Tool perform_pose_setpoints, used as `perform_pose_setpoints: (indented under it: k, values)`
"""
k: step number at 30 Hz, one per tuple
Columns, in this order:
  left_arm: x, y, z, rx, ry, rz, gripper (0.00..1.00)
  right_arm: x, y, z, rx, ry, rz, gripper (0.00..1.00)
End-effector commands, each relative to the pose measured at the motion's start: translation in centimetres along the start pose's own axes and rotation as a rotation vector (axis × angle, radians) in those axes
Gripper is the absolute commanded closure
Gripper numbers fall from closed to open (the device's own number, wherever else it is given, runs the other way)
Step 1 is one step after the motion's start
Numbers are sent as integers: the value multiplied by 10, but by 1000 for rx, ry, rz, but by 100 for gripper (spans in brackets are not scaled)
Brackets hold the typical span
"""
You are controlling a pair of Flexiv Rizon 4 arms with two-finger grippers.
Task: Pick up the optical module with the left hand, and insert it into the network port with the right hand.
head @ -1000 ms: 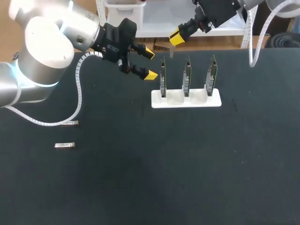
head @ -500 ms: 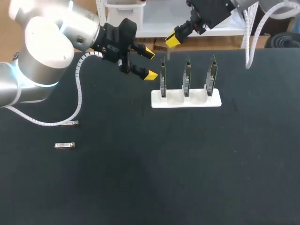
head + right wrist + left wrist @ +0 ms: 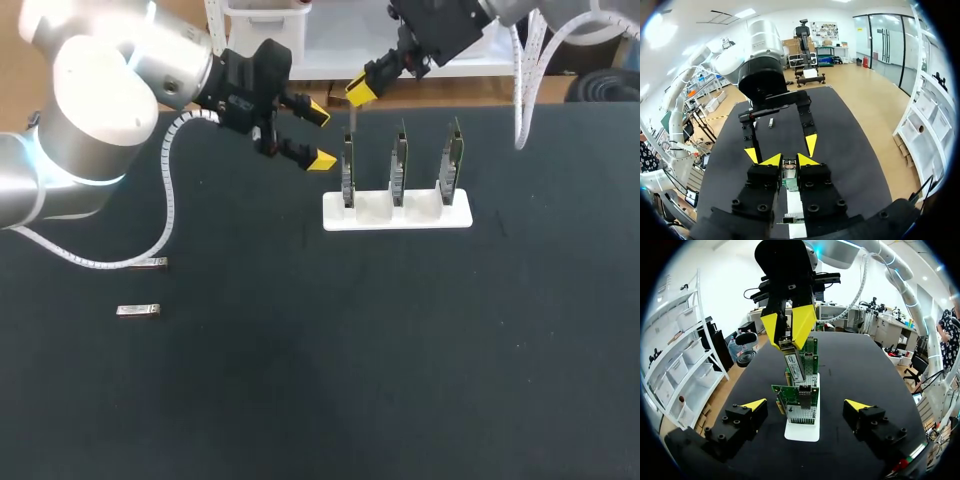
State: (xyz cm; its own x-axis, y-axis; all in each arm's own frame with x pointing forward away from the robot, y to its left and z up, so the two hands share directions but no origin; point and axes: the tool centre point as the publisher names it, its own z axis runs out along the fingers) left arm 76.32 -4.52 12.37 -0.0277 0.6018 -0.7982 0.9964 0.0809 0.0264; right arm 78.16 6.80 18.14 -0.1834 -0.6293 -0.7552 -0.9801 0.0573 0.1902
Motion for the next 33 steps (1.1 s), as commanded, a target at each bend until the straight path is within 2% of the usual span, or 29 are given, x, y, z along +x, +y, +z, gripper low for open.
perform_pose_setpoints:
  k: [1,33]
  values:
    - [0,1,0,0,1,1,0,0,1,3,3,-3,-2,100]
    - [0,1,0,0,1,1,0,2,-2,11,-22,2,-1,100]
